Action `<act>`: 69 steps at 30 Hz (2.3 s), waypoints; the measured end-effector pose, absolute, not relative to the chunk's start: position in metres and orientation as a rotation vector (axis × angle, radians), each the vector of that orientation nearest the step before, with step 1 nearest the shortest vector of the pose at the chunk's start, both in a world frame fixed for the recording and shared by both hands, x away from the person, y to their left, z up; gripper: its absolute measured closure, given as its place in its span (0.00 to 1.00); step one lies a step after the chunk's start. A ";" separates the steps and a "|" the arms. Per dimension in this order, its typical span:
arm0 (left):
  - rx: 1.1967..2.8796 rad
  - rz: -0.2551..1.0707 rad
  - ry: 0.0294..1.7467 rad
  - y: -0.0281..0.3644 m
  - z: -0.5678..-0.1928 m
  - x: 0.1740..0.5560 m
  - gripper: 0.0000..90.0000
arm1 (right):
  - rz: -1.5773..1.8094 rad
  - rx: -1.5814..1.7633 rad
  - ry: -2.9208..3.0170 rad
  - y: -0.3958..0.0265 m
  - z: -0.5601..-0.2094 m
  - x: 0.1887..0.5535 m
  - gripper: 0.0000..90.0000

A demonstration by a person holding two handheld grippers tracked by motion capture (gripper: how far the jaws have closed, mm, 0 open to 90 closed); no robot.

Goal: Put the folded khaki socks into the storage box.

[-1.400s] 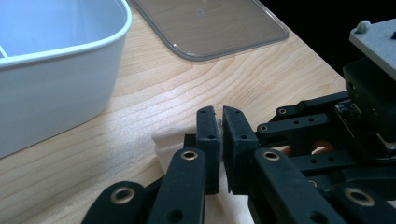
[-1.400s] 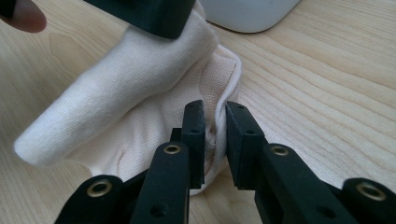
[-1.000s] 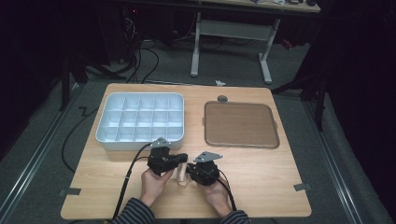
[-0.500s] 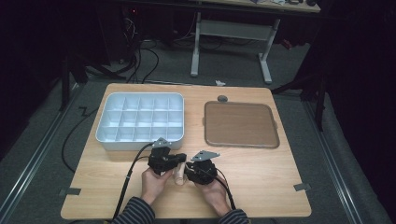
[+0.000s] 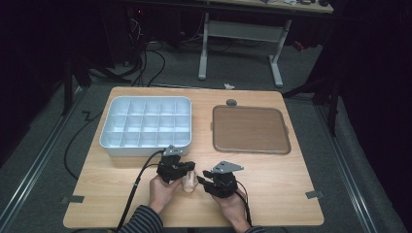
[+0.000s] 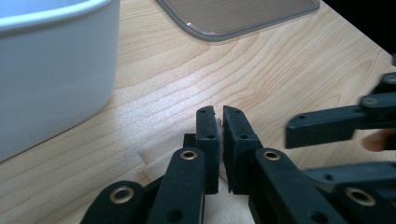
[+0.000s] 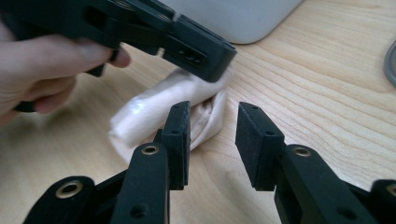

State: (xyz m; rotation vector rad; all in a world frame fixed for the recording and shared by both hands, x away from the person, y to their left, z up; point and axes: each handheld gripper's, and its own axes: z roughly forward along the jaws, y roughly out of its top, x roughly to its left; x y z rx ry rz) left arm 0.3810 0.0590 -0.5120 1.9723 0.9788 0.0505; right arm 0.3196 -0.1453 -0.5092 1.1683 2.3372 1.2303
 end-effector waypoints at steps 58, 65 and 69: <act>2.018 0.112 0.911 0.046 -0.518 0.381 0.85 | 1.084 1.087 2.447 -0.132 -0.527 0.310 0.96; 2.046 0.294 0.883 0.050 -0.504 0.357 0.62 | 1.113 1.119 2.426 -0.134 -0.526 0.311 0.96; 2.037 0.329 0.926 0.059 -0.504 0.347 0.55 | 1.118 1.127 2.420 -0.134 -0.526 0.310 0.96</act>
